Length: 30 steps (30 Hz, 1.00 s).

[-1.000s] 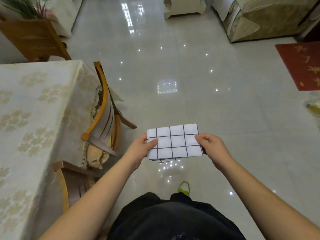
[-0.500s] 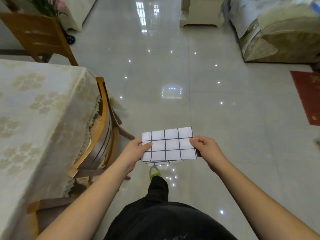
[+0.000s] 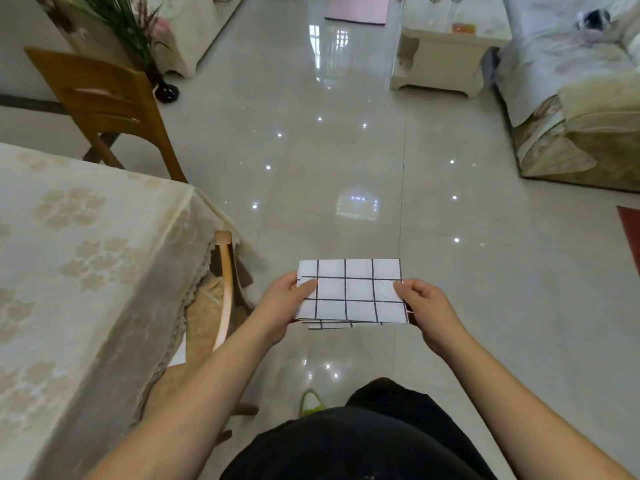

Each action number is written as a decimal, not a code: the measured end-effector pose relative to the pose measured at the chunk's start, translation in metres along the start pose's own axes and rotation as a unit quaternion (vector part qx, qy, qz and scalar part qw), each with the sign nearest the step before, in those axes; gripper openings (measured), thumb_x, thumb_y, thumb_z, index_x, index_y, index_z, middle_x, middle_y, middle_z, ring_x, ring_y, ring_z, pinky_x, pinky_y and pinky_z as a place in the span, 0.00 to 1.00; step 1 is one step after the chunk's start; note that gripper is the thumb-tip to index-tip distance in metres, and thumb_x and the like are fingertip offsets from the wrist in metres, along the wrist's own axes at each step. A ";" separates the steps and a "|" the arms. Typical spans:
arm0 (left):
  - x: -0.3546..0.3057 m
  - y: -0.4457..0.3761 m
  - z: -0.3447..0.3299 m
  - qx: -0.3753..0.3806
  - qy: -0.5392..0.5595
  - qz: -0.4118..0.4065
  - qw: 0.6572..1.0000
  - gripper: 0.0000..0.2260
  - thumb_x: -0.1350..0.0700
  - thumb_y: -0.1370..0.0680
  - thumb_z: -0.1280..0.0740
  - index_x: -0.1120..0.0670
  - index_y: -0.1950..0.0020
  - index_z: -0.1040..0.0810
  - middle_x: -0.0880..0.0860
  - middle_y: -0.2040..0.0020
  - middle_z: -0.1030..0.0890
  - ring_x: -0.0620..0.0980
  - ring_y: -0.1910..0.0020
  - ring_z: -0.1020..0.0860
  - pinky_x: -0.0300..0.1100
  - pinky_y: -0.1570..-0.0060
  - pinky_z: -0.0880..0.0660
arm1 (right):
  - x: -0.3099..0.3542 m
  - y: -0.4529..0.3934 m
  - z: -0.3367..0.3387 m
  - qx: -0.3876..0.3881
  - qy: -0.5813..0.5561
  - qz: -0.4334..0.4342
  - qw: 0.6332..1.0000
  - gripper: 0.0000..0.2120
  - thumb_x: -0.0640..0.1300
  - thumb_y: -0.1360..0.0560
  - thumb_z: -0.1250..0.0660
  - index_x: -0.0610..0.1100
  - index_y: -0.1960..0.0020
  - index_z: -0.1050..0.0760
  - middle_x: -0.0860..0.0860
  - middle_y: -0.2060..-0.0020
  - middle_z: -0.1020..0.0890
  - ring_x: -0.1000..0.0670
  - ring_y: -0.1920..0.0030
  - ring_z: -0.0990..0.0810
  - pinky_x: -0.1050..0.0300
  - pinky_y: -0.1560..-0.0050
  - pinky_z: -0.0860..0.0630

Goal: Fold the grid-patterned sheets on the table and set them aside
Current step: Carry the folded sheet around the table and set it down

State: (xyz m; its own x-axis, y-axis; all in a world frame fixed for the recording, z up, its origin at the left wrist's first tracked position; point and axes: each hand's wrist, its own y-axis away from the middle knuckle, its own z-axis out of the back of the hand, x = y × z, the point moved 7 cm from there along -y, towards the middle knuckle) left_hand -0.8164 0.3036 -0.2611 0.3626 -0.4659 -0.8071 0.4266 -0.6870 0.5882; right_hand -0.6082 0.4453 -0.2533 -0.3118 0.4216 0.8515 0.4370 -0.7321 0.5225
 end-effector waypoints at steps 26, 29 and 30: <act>-0.170 -0.233 0.030 -0.169 0.111 0.043 0.978 0.05 0.57 0.19 0.37 0.55 0.48 0.22 0.55 0.55 0.17 0.50 0.58 0.19 0.42 0.63 0.21 | 0.195 -0.336 -0.050 0.148 0.108 -0.004 0.983 0.09 0.44 0.21 0.34 0.41 0.56 0.20 0.45 0.60 0.16 0.45 0.58 0.18 0.42 0.50 0.20; -0.179 -0.254 0.057 -0.189 0.140 0.046 0.971 0.06 0.57 0.19 0.38 0.53 0.52 0.22 0.54 0.57 0.18 0.49 0.61 0.20 0.41 0.66 0.23 | 0.213 -0.364 -0.085 0.166 0.125 -0.002 0.978 0.09 0.44 0.21 0.35 0.38 0.53 0.21 0.45 0.60 0.17 0.46 0.58 0.18 0.45 0.53 0.20; -0.183 -0.261 0.068 -0.195 0.151 0.046 0.968 0.06 0.57 0.19 0.38 0.53 0.52 0.22 0.53 0.58 0.18 0.48 0.63 0.20 0.39 0.68 0.23 | 0.221 -0.375 -0.098 0.173 0.132 0.004 0.976 0.09 0.43 0.21 0.35 0.37 0.52 0.21 0.46 0.61 0.17 0.46 0.59 0.18 0.47 0.55 0.20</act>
State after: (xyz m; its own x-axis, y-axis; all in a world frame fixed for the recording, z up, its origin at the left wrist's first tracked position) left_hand -1.0509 0.5301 -0.2702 0.6137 -0.2910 -0.7340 0.6399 -0.3612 0.6782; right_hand -0.9234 0.7601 -0.2654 -0.4944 0.2306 0.8381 0.6847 -0.4906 0.5390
